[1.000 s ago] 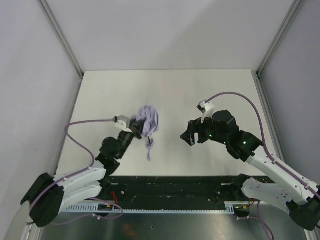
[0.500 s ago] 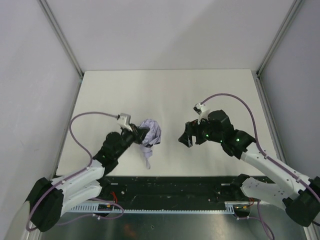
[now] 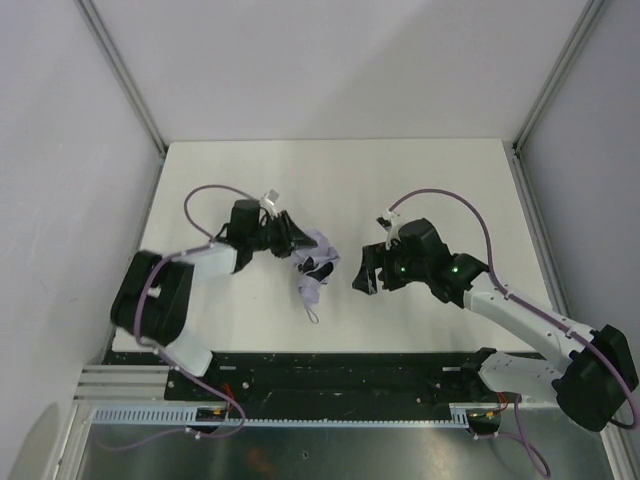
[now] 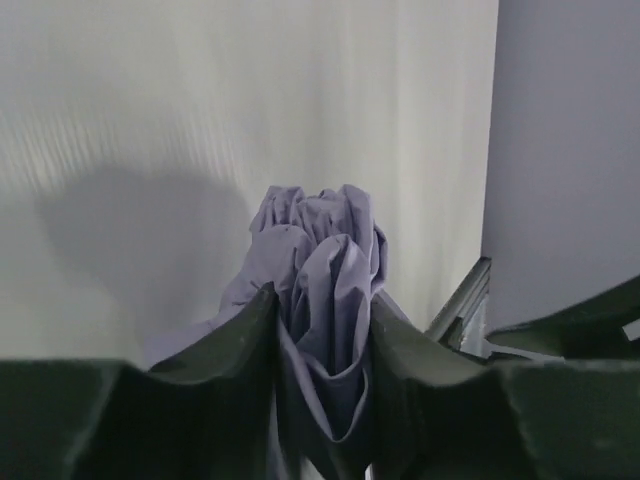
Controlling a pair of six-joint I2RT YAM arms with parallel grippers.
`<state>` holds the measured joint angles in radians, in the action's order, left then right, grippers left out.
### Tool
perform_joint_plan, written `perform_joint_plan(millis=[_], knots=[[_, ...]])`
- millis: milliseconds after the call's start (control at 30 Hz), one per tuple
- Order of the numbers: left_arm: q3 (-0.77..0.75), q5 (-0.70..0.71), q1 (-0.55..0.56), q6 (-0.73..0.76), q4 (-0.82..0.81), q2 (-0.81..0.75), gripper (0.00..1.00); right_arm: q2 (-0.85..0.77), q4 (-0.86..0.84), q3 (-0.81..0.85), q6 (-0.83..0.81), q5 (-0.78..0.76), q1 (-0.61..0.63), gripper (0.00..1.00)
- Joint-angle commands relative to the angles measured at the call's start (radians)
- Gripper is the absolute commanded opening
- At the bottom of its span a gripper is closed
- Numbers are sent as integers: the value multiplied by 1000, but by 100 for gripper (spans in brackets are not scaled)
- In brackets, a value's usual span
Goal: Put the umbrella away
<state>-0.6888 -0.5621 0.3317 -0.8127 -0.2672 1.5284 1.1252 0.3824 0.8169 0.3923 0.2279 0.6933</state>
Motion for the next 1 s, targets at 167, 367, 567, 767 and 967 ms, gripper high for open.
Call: perform_joint_plan(millis=[167, 367, 567, 767, 967], knots=[[-256, -231, -263, 82, 77, 42, 98, -37, 0, -3, 13, -53, -12, 83], [-230, -288, -390, 193, 289, -296, 99, -125, 57, 4, 20, -175, -60, 83], [-177, -429, -393, 142, 319, -595, 99, -236, 211, 94, -18, -396, -173, 83], [-306, -457, -365, 95, 319, -786, 100, -393, 321, 228, -90, -719, -216, 89], [-585, -247, -109, 148, 274, -797, 100, -613, 292, 338, -92, -821, -213, 93]])
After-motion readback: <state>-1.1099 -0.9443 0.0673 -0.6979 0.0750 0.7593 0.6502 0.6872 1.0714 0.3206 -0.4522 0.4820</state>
